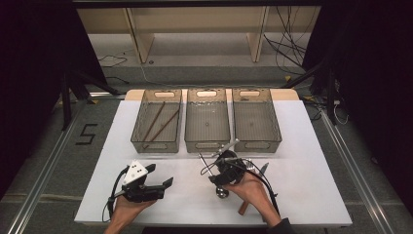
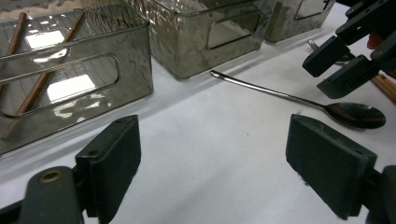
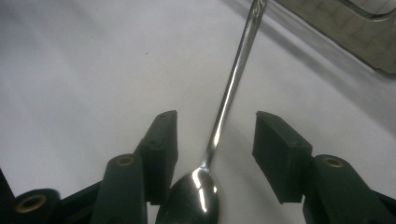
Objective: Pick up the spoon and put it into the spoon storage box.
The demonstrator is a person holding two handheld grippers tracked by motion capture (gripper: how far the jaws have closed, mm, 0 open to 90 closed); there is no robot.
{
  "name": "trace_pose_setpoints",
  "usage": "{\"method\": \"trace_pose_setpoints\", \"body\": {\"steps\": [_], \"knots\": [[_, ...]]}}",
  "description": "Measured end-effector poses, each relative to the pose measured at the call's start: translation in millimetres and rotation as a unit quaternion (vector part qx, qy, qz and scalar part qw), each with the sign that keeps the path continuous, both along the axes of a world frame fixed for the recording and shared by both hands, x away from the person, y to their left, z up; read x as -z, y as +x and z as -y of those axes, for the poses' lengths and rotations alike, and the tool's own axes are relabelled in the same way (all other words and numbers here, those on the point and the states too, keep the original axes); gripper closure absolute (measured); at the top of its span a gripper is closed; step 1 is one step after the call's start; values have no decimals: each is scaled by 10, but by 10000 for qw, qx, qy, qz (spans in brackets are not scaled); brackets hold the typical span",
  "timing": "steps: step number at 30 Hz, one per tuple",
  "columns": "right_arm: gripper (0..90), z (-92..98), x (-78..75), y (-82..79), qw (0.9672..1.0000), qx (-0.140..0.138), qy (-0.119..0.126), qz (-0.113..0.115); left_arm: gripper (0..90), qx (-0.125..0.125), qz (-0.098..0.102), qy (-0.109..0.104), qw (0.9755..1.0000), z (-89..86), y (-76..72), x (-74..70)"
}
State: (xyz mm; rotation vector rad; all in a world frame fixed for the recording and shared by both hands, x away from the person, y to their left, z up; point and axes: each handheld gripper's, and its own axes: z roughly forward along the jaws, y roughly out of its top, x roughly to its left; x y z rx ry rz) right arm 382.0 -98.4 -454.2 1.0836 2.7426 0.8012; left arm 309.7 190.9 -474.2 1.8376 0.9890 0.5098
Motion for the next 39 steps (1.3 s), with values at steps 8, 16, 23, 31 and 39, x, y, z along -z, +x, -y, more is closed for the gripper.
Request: {"method": "trace_pose_setpoints", "body": {"steps": [8, 16, 23, 31, 39], "knots": [[620, -80, 98, 70, 9995, 16, -243, -205, 177, 20, 15, -20, 10000, 3, -10, 5], [679, -185, 144, 122, 9981, 57, -556, -275, 177, 75, 24, -9, 10000, 20, -22, 2], [728, -237, 132, 121, 9962, 18, -850, -188, 177, 92, 24, -6, 10000, 27, -26, 0], [802, -235, 129, 141, 9954, -30, -940, -162, 177, 99, 13, -20, 9999, 27, -26, 2], [835, -215, 122, 156, 9958, 10, -891, -196, 178, 106, 3, -32, 9999, 30, -25, 2]]}}
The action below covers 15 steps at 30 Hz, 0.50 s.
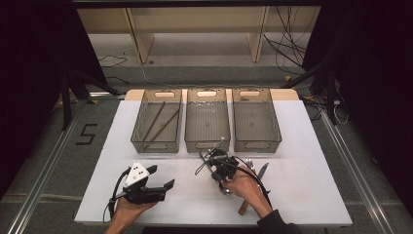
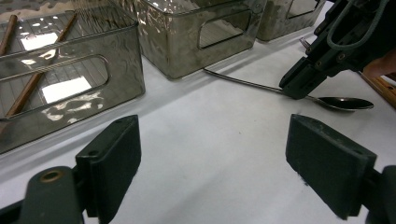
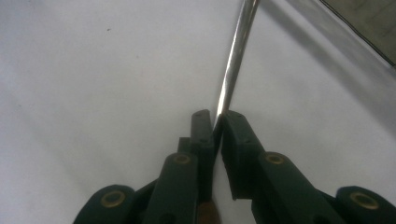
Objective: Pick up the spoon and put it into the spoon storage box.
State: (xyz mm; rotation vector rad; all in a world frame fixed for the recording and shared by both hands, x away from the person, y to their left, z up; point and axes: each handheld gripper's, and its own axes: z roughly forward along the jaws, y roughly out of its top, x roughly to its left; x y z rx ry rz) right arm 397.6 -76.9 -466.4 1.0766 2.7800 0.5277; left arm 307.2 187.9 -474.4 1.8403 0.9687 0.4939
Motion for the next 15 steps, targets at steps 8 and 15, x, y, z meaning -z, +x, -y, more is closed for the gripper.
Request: {"method": "trace_pose_setpoints", "body": {"steps": [8, 15], "knots": [[893, 101, -92, 52, 9999, 95, 92, 70, 178, 13, 2, 1, 10000, 2, -2, -3], [887, 90, -70, 69, 9999, 79, 29, 68, 180, 13, -10, 18, 10000, 3, -1, -3]]}}
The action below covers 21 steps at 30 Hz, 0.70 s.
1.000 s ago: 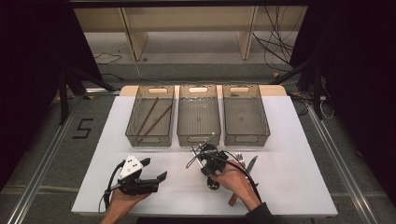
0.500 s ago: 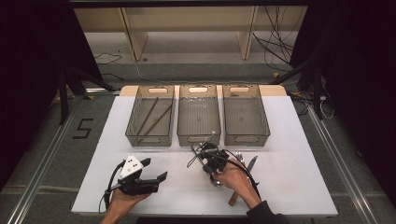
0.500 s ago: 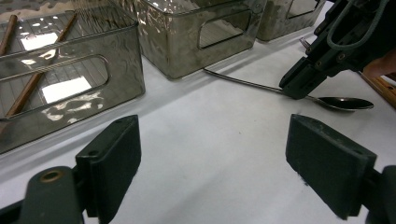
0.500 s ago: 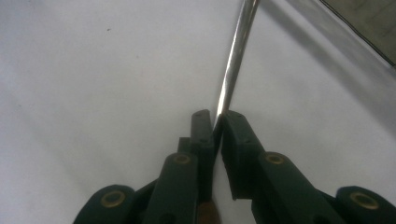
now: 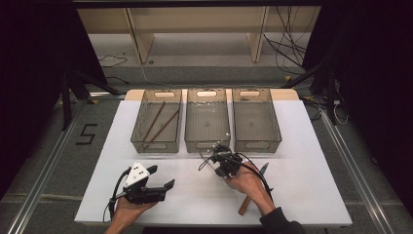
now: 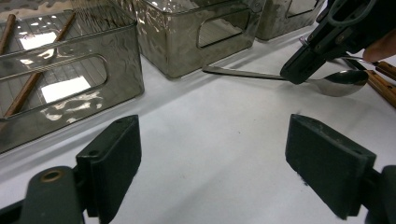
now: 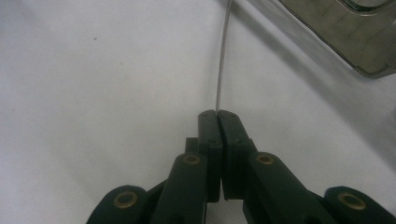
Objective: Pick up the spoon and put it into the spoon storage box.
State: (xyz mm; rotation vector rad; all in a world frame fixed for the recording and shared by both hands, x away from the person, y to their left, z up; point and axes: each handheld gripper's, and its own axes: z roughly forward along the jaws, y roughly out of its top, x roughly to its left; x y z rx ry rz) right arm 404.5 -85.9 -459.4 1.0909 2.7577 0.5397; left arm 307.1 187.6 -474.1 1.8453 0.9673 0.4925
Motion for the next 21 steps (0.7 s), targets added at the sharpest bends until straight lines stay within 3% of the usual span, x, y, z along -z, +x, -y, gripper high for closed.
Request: {"method": "trace_pose_setpoints", "body": {"steps": [8, 14, 21], "knots": [[900, -14, -11, -29, 9999, -155, 12, 23, 180, -20, -6, 5, 10000, -10, 6, 4], [900, -3, -181, -120, 9988, -292, 350, 195, 181, -35, 11, -15, 10000, -15, 9, 6], [900, 103, -472, -110, 9934, -360, 1018, 382, 180, -90, -11, -77, 9999, -39, 19, 15]]}}
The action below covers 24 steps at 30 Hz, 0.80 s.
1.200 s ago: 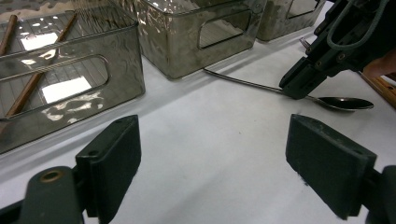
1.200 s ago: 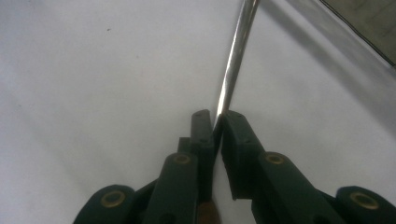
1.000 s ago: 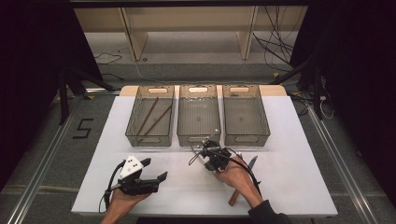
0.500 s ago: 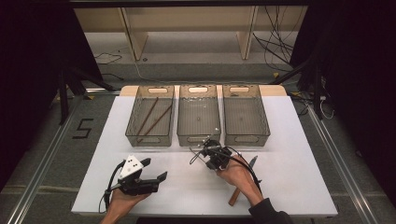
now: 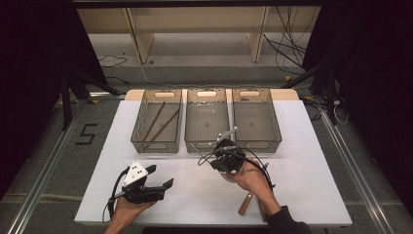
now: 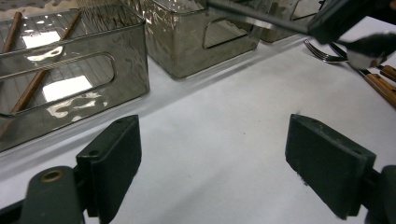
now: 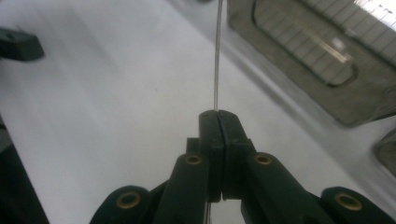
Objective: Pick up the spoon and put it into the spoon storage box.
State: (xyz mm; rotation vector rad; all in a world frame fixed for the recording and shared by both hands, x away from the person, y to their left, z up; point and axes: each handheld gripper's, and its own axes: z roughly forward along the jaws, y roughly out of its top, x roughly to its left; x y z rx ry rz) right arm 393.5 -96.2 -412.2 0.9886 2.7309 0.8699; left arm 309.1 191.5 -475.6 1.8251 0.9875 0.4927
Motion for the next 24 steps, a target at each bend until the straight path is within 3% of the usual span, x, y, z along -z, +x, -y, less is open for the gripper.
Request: {"method": "trace_pose_setpoints", "body": {"steps": [10, 24], "knots": [[900, 109, -256, 203, 9976, 293, 591, 197, 180, 0, 11, -31, 10000, -16, 7, 11], [900, 1, -468, 650, 9944, 704, 726, 296, 180, -30, 43, -157, 9999, -40, 8, 19]]}}
